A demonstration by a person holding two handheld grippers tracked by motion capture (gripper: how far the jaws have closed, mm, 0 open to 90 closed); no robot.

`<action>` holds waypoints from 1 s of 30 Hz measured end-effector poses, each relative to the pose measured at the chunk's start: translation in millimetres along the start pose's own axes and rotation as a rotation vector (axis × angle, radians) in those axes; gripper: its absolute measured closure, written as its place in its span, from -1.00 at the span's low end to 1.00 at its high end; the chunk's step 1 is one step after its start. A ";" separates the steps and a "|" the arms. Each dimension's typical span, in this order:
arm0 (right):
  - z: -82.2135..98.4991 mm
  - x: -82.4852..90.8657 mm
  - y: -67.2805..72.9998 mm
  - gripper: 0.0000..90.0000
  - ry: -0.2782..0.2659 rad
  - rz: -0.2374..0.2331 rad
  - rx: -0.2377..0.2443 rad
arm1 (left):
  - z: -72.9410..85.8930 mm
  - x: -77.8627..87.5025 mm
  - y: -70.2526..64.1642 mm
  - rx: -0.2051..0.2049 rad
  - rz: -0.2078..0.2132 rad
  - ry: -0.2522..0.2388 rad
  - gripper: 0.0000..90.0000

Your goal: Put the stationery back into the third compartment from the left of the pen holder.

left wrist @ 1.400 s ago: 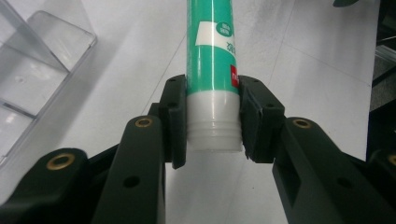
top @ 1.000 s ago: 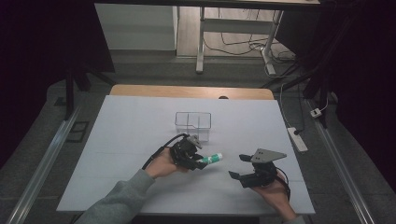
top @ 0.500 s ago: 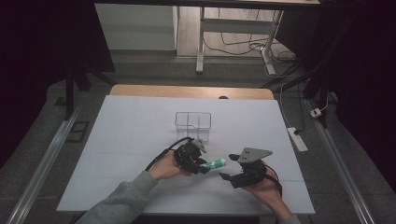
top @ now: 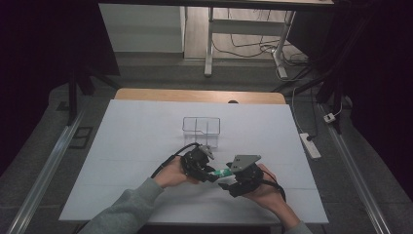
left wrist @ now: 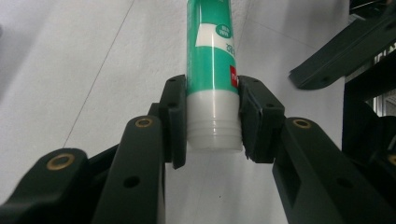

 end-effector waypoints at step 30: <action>5.2 -15.1 8.3 0.45 0.150 0.041 0.215 | -7.5 32.5 7.0 0.017 -0.014 -0.177 -0.04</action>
Point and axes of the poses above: each handheld gripper's, and its own axes: x roughly backward along the jaws, z roughly out of its underside, y roughly to its left, the point moved 10 cm from there along -x, roughly forward along the jaws, and after that the axes turned 3 degrees about -z, right-handed, at the moved point
